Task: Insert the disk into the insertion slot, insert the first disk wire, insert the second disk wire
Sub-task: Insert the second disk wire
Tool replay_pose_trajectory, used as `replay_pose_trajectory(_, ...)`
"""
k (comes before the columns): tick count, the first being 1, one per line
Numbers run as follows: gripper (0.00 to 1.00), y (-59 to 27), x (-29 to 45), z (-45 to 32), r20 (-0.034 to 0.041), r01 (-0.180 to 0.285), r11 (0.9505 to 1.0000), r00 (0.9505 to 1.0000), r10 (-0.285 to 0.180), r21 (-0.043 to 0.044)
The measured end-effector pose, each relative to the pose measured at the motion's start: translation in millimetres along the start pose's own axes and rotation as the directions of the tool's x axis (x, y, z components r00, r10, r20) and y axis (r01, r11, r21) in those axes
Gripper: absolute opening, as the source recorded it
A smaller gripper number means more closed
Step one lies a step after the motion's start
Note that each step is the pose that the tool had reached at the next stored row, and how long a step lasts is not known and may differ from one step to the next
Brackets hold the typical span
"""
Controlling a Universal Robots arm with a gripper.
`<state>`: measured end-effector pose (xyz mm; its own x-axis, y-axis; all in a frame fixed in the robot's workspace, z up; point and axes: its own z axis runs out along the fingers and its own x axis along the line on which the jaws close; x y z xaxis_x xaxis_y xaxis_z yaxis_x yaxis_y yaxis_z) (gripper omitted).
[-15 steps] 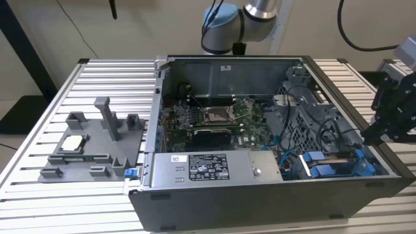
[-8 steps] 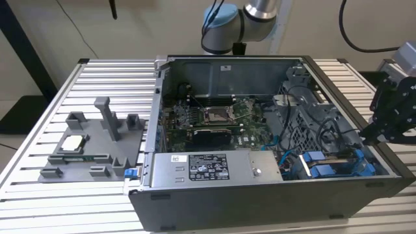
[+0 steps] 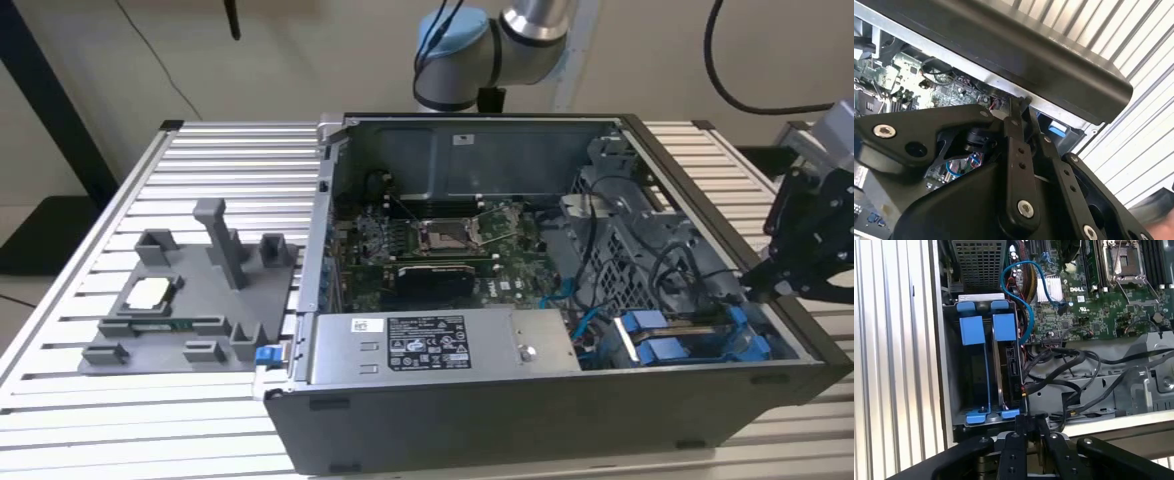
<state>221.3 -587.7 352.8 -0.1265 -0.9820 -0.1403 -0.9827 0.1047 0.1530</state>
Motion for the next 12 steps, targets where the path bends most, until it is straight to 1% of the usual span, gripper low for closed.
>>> replay_pose_trajectory(1, 0.20, 0.0, 0.1, -0.3, 0.0016, -0.001, 1.0000, 1.0000, 0.001, -0.0006)
replay_pose_trajectory(3, 0.20, 1.1, -0.5, -4.8, 0.0078, -0.001, 1.0000, 1.0000, 0.001, -0.0015)
replay_pose_trajectory(5, 0.20, 4.6, -0.9, -9.8, 0.0141, -0.003, 1.0000, 0.9999, 0.003, -0.0019)
replay_pose_trajectory(6, 0.20, 7.0, -0.9, -11.7, 0.0186, -0.004, 1.0000, 0.9998, 0.004, -0.0021)
replay_pose_trajectory(9, 0.20, 13.9, -1.1, -16.5, 0.0291, -0.007, 1.0000, 0.9996, 0.007, -0.0004)
replay_pose_trajectory(10, 0.19, 16.6, -1.2, -19.0, 0.0317, -0.009, 1.0000, 0.9995, 0.009, -0.0003)
replay_pose_trajectory(11, 0.19, 18.5, -1.4, -21.1, 0.0323, -0.010, 1.0000, 0.9994, 0.010, -0.0002)
replay_pose_trajectory(12, 0.15, 19.9, -1.5, -22.8, 0.0323, -0.010, 1.0000, 0.9994, 0.010, 0.0000)
